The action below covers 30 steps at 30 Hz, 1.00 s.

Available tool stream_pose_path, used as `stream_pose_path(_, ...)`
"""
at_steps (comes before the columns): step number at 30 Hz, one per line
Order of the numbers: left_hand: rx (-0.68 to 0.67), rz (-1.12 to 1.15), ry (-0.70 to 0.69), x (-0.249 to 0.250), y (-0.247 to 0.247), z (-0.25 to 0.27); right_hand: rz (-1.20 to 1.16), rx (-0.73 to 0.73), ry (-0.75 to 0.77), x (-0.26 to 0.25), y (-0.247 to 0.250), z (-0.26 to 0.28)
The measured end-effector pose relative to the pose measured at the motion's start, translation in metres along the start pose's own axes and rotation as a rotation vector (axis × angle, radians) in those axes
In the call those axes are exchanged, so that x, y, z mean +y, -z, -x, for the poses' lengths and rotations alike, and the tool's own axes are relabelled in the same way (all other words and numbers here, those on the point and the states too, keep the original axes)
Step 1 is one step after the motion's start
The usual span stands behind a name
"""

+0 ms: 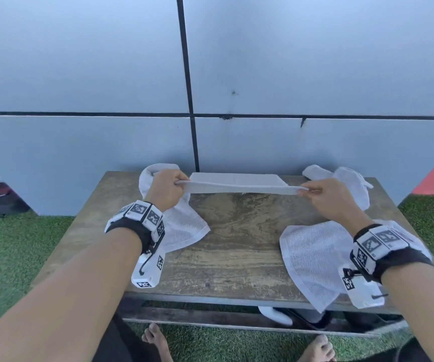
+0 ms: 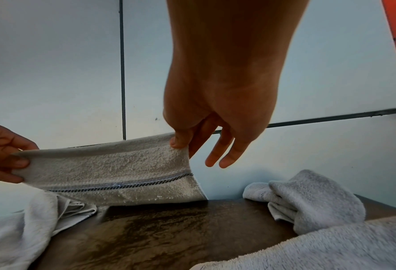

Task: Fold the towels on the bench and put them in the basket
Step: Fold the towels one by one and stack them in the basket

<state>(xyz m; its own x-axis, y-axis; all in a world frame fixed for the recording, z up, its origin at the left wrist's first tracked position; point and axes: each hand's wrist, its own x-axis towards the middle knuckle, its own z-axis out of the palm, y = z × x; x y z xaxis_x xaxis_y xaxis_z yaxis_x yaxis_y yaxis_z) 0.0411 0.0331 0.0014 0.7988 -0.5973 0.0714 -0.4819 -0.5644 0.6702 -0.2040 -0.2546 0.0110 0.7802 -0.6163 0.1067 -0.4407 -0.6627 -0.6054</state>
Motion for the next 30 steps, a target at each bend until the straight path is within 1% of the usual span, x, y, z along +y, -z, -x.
stream_pose_path(6, 0.046, -0.017, -0.037, 0.016, 0.015, 0.029, -0.082, 0.071, -0.011, -0.006, 0.013, 0.034)
stream_pose_path(10, 0.037, 0.006, -0.052, 0.03, 0.022, 0.045, -0.177, 0.102, 0.0, -0.002, 0.02, 0.051)
stream_pose_path(15, 0.047, 0.057, -0.068, 0.046, 0.031, 0.066, -0.253, 0.093, 0.03, -0.006, 0.034, 0.075)
stream_pose_path(20, 0.049, 0.038, -0.079, 0.051, 0.041, 0.085, -0.29, 0.085, 0.046, -0.014, 0.044, 0.093)
stream_pose_path(23, 0.016, 0.031, -0.066, 0.051, 0.047, 0.095, -0.291, 0.075, 0.053, -0.021, 0.051, 0.104)
stream_pose_path(26, -0.037, 0.093, -0.039, 0.055, 0.053, 0.104, -0.31, 0.052, 0.053, -0.028, 0.06, 0.114)
stream_pose_path(30, -0.181, 0.105, 0.041, 0.062, 0.06, 0.111, -0.33, -0.03, 0.017, -0.037, 0.071, 0.119)
